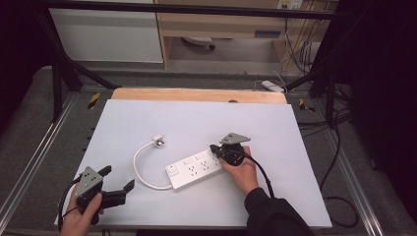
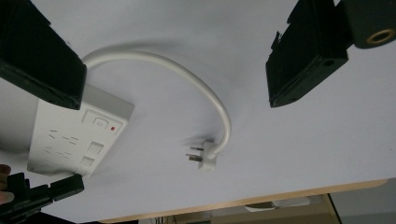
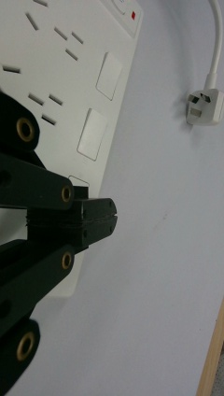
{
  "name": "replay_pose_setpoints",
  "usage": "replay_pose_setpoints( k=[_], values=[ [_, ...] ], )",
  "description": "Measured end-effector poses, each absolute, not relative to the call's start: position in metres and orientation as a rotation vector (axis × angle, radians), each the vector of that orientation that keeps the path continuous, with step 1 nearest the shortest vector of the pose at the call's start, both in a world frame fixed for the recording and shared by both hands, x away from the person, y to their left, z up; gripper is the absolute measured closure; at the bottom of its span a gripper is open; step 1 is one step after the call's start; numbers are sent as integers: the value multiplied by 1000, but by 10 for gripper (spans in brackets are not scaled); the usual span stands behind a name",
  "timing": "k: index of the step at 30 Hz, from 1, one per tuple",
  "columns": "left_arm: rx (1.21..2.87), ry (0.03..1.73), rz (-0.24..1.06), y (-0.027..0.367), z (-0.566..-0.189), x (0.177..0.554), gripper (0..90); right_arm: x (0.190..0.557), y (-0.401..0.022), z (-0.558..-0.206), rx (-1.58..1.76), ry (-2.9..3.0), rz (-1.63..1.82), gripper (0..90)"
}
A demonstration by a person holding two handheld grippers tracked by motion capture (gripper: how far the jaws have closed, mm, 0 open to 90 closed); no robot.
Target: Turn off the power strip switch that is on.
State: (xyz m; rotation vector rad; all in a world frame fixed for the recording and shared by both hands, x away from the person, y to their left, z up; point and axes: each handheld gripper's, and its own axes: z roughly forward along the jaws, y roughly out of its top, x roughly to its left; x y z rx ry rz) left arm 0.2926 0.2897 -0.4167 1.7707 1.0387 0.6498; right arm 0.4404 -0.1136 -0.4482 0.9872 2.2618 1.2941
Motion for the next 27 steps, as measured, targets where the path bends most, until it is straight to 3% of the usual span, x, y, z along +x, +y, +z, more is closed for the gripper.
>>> replay_pose_setpoints(
  k=[27],
  values=[
    [1777,1048,650,291,-418,294,51,440,-120,-451,1018,2199,1325,900]
  ],
)
